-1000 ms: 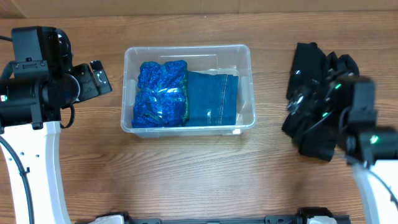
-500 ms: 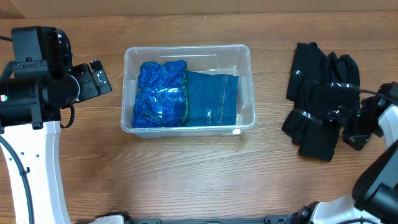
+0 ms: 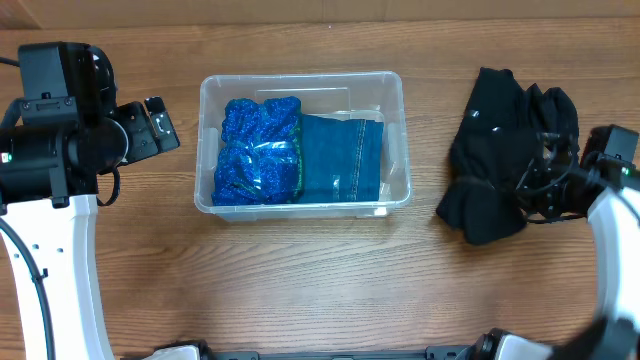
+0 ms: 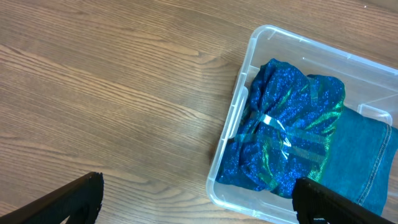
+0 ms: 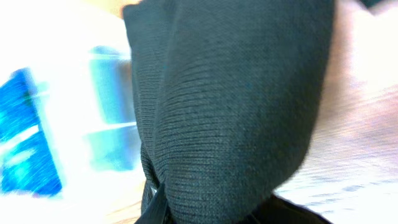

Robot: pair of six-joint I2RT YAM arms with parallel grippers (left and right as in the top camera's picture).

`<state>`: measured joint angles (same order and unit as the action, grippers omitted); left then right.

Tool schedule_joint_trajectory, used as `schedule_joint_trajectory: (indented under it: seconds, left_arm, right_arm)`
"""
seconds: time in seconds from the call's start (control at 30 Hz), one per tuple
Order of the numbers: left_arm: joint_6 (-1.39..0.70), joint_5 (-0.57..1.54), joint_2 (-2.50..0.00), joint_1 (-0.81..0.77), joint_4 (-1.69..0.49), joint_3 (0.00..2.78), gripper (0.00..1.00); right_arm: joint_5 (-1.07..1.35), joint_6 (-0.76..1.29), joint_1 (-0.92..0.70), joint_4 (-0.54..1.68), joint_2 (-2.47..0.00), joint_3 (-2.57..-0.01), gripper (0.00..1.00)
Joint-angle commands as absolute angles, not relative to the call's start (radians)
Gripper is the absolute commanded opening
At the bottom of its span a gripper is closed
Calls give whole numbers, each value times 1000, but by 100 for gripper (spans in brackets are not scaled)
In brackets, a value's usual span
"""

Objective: Pack container
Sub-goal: 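Carry the black bundle into the bin's right side and release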

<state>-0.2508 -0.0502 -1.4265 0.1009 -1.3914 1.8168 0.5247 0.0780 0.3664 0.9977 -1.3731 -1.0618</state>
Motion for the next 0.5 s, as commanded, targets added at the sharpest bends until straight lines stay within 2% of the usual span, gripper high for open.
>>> schedule_joint_trajectory:
  seconds: [0.0, 0.1, 0.23, 0.37, 0.47]
  left_arm:
    - [-231, -62, -1431, 104, -1388, 1821, 100]
    - [-231, -62, -1431, 104, -1388, 1821, 100]
    - [-231, -62, -1431, 104, -1388, 1821, 100]
    - [-231, -62, -1431, 104, -1388, 1821, 100]
    - [-231, -62, -1431, 104, -1388, 1821, 100]
  right_arm:
    - [606, 148, 214, 961, -1123, -1188, 4]
    - [609, 245, 72, 815, -1004, -1206, 4]
    - [601, 269, -125, 619, -1024, -1203, 4]
    - [526, 489, -295, 431, -1312, -1202, 4]
    - [513, 653, -358, 342, -1501, -1202, 4]
